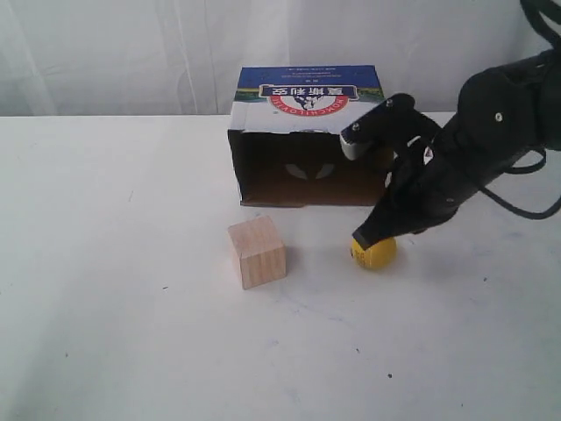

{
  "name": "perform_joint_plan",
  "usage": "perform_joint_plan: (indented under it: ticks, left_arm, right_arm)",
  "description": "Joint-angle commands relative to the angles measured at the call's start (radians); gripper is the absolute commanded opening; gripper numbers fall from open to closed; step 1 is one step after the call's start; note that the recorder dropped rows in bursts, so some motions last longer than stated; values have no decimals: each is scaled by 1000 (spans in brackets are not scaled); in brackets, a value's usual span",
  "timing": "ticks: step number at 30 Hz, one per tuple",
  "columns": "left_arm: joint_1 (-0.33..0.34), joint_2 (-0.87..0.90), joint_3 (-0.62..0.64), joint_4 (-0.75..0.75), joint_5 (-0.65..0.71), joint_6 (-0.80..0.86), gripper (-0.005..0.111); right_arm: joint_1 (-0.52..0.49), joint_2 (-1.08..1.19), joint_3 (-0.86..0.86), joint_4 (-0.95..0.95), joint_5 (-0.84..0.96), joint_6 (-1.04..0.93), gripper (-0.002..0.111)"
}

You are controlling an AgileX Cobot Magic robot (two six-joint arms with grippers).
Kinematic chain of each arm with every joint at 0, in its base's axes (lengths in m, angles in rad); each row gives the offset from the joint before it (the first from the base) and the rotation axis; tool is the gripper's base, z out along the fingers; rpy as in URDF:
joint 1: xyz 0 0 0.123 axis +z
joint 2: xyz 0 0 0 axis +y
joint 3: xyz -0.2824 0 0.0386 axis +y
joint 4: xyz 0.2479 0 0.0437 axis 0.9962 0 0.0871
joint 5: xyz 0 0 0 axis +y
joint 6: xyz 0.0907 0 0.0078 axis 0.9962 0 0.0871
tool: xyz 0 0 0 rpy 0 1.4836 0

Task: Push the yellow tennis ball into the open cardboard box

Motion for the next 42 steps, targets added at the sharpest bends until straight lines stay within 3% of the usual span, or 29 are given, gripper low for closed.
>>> perform_joint_plan:
  ticks: [1, 9, 15, 20, 24, 28, 31, 42]
  left_arm:
    - [3, -3, 4, 0, -8, -2, 0]
    - [3, -3, 4, 0, -8, -2, 0]
    - [3, -3, 4, 0, -8, -2, 0]
    - [3, -3, 4, 0, -8, -2, 0]
    - [3, -3, 4, 0, -8, -2, 0]
    - [3, -3, 4, 0, -8, -2, 0]
    - [3, -3, 4, 0, -8, -2, 0]
    - [3, -3, 4, 0, -8, -2, 0]
  right_arm:
    - [-1, 28, 45, 2, 29, 5, 0]
    - [-20, 180, 55, -18, -129, 5, 0]
    - [-20, 222, -31, -53, -266, -28, 0]
    - [-15, 183, -261, -117, -211, -28, 0]
    - [23, 130, -341, -142, -99, -21, 0]
    - [32, 93, -282, -143, 63, 39, 0]
    - [32, 90, -202, -143, 77, 41, 0]
    - [36, 166, -99, -19, -156, 0, 0]
